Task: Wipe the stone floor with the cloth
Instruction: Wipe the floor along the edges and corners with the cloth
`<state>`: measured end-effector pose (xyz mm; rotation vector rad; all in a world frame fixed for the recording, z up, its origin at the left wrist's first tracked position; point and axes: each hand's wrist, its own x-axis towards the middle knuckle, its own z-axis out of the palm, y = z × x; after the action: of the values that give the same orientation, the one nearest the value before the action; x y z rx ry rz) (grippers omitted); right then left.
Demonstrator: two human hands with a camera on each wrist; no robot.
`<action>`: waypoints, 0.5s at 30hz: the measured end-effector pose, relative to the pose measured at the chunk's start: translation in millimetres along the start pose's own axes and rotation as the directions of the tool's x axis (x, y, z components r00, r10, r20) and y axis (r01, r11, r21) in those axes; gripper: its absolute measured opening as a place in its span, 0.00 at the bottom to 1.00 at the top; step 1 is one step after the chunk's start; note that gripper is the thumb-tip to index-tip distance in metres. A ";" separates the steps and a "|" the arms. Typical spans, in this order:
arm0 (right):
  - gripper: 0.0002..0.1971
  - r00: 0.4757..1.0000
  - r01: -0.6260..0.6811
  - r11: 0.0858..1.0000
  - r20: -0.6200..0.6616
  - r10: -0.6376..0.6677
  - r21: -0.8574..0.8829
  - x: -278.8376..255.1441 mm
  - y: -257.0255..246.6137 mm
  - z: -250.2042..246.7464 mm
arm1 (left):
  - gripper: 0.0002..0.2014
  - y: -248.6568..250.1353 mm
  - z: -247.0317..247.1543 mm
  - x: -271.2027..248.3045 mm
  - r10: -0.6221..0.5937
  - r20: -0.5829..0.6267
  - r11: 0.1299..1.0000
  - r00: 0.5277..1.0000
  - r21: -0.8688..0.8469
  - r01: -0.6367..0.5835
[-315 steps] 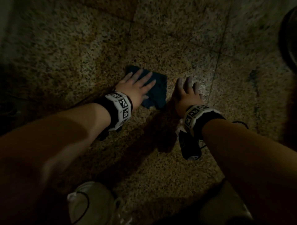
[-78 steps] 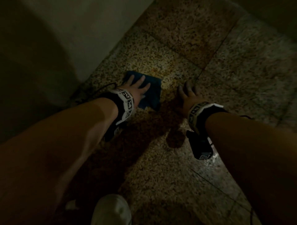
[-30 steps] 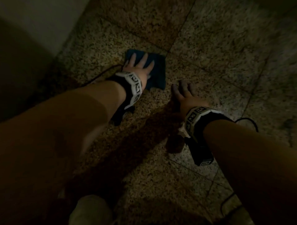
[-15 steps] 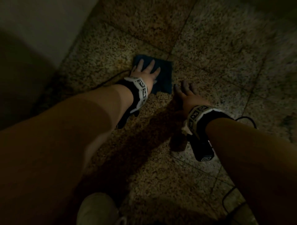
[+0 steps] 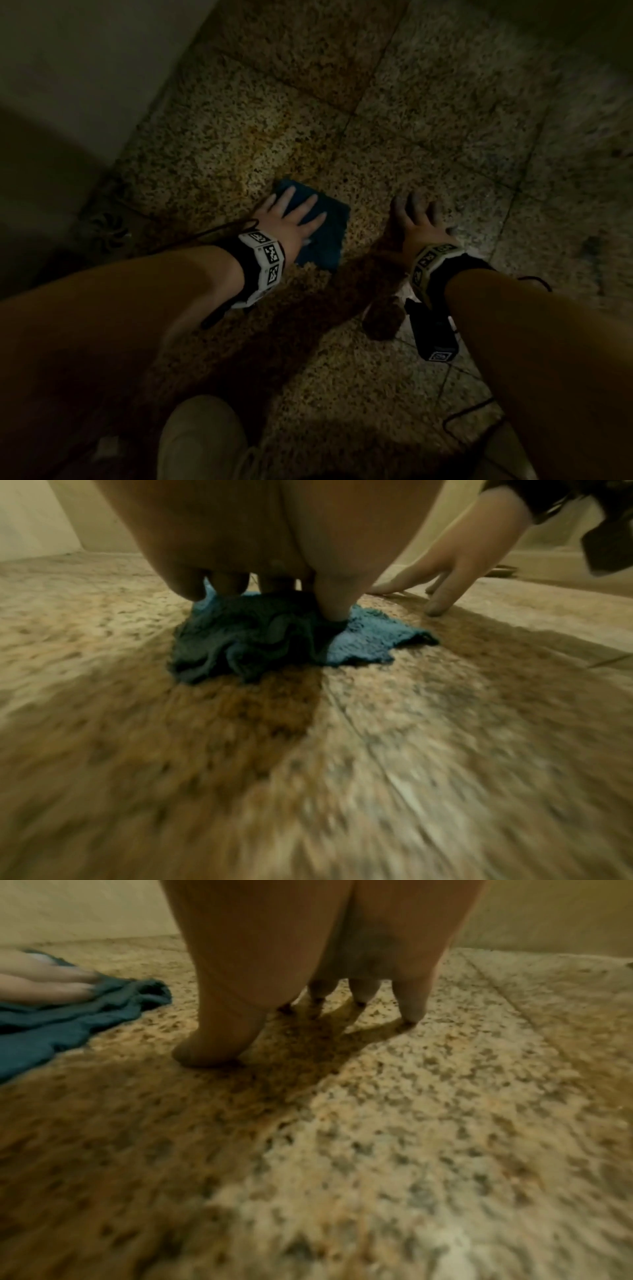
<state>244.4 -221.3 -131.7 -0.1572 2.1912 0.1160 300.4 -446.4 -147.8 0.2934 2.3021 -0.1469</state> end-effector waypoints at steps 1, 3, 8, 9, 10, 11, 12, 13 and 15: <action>0.51 1.000 0.000 1.000 0.011 0.000 0.004 0.8 -0.9 -0.5 | 0.27 -0.5 -1.6 1.9 -0.002 -0.001 1.000 1.000 0.002 0.002; 0.50 1.000 -0.005 1.000 0.027 0.005 0.003 2.6 -3.0 -1.8 | 0.27 0.1 -8.7 4.3 -0.001 0.006 1.000 1.000 -0.021 0.002; 0.50 0.999 0.024 1.000 0.044 -0.025 0.016 3.4 0.7 -1.2 | 0.26 9.1 -40.9 29.7 -0.007 -0.070 0.992 0.998 -0.129 -0.002; 0.50 0.999 0.031 0.999 0.043 -0.032 0.020 3.9 1.5 -0.4 | 0.26 12.6 -49.6 39.1 -0.024 -0.073 0.988 0.997 -0.153 0.013; 0.49 0.998 0.036 0.999 0.043 -0.037 0.024 5.3 2.2 0.4 | 0.26 16.4 -57.7 49.7 -0.039 -0.089 0.984 0.995 -0.175 0.023; 0.49 0.999 0.035 0.999 0.041 -0.037 0.032 7.1 2.7 1.9 | 0.26 20.6 -66.1 60.8 -0.051 -0.114 0.980 0.992 -0.195 0.028; 0.49 0.999 0.032 0.999 0.038 -0.033 0.039 9.0 3.1 3.2 | 0.26 24.8 -73.9 71.6 -0.063 -0.141 0.977 0.988 -0.210 0.032; 0.48 0.999 0.029 0.999 0.033 -0.031 0.042 10.4 3.0 4.9 | 0.26 29.2 -81.3 81.6 -0.074 -0.166 0.975 0.983 -0.219 0.036; 0.48 0.999 0.027 0.999 0.032 -0.028 0.041 12.2 2.5 7.4 | 0.26 35.4 -93.7 98.6 -0.092 -0.204 0.974 0.975 -0.221 0.045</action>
<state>242.8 -218.6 -145.8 -0.1618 2.1568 0.0581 178.2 -377.4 -157.1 0.1221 2.5165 0.1054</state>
